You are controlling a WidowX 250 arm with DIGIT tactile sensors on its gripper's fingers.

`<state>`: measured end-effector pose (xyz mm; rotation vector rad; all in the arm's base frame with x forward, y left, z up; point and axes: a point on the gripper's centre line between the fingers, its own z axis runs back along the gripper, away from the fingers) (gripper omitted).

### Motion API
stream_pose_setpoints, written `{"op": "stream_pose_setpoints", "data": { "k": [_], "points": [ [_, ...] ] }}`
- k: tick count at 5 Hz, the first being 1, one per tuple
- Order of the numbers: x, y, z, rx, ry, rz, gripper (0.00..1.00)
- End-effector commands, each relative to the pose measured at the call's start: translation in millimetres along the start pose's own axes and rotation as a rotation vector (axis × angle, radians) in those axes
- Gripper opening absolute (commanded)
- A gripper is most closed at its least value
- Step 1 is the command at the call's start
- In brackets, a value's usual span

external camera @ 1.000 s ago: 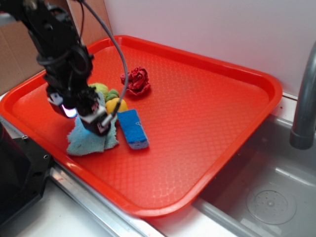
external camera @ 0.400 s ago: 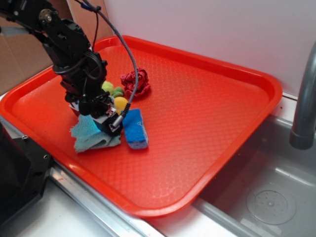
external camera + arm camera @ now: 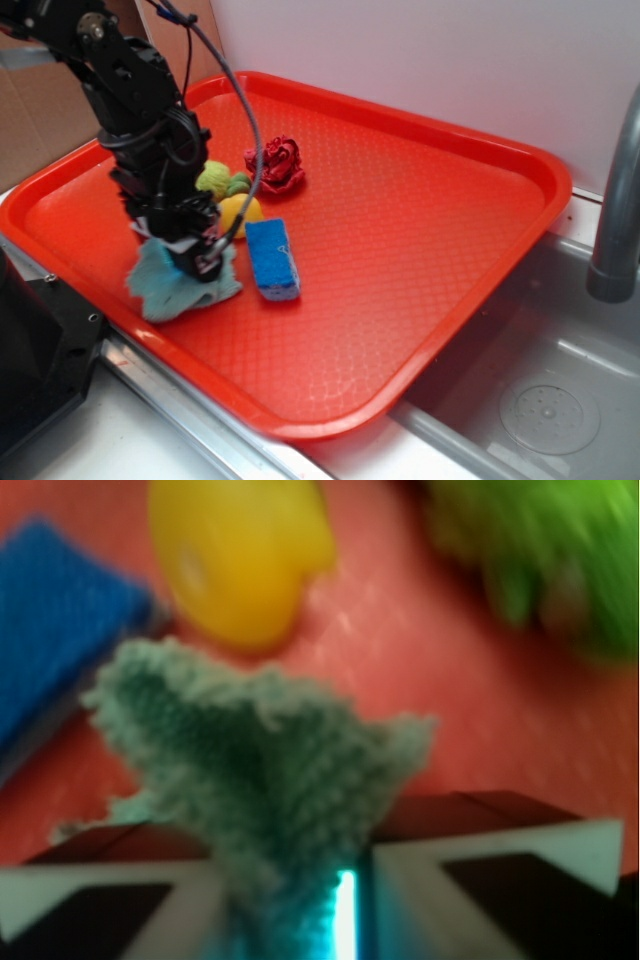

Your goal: Grab the blue cloth.

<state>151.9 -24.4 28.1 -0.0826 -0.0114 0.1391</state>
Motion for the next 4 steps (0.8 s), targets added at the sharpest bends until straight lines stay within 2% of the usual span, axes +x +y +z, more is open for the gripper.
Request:
{"op": "stream_pose_setpoints", "data": {
  "k": [1, 2, 3, 4],
  "points": [
    [9, -16, 66, 0.081, 0.059, 0.088, 0.0],
    [9, -14, 101, 0.048, 0.076, 0.102, 0.0],
    [9, -8, 137, 0.077, 0.041, 0.151, 0.0],
    [15, 0, 158, 0.083, 0.023, 0.176, 0.0]
  ]
}}
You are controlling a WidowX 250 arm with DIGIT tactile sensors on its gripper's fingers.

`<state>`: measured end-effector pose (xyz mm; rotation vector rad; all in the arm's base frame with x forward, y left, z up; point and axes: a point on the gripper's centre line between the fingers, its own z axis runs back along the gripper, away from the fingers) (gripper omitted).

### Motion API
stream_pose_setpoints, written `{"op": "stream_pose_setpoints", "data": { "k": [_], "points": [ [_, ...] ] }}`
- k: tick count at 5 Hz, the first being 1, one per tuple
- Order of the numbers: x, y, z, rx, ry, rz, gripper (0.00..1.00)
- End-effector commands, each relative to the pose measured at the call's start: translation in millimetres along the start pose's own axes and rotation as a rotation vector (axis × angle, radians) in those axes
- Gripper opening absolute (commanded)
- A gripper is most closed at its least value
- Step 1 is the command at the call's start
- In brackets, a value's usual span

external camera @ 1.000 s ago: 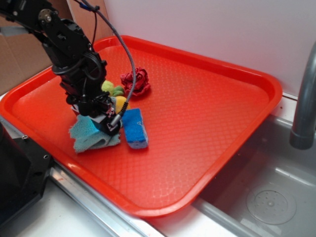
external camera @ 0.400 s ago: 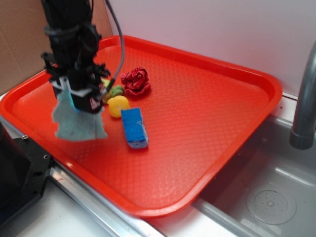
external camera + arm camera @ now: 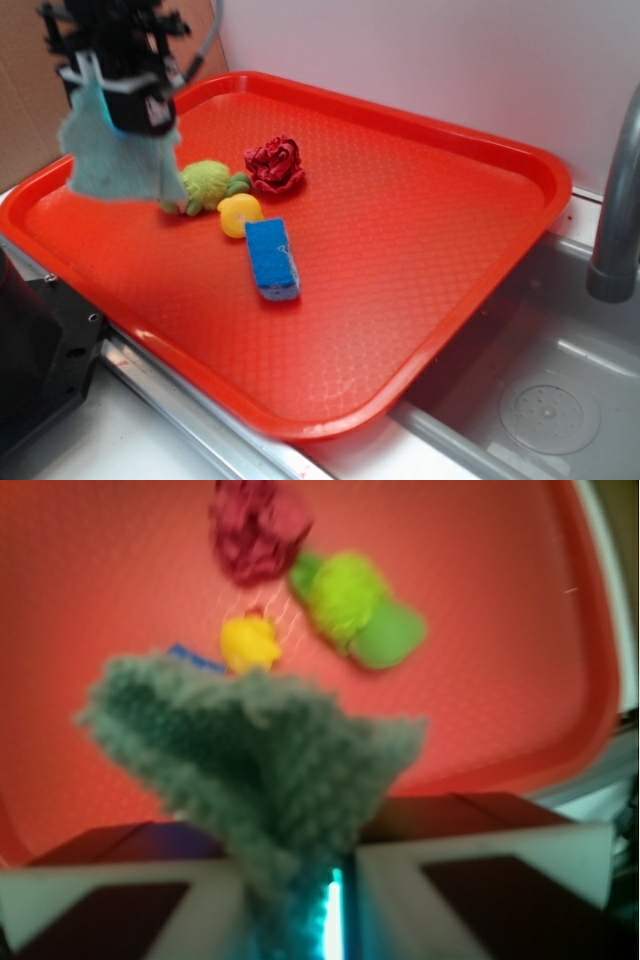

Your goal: Grab the blue cloth.

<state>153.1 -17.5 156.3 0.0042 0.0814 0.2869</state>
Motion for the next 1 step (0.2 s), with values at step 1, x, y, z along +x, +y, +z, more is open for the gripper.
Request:
{"op": "stream_pose_setpoints", "data": {
  "k": [1],
  "points": [
    [21.6, 6.6, 30.0, -0.026, -0.043, -0.005, 0.0]
  ]
}}
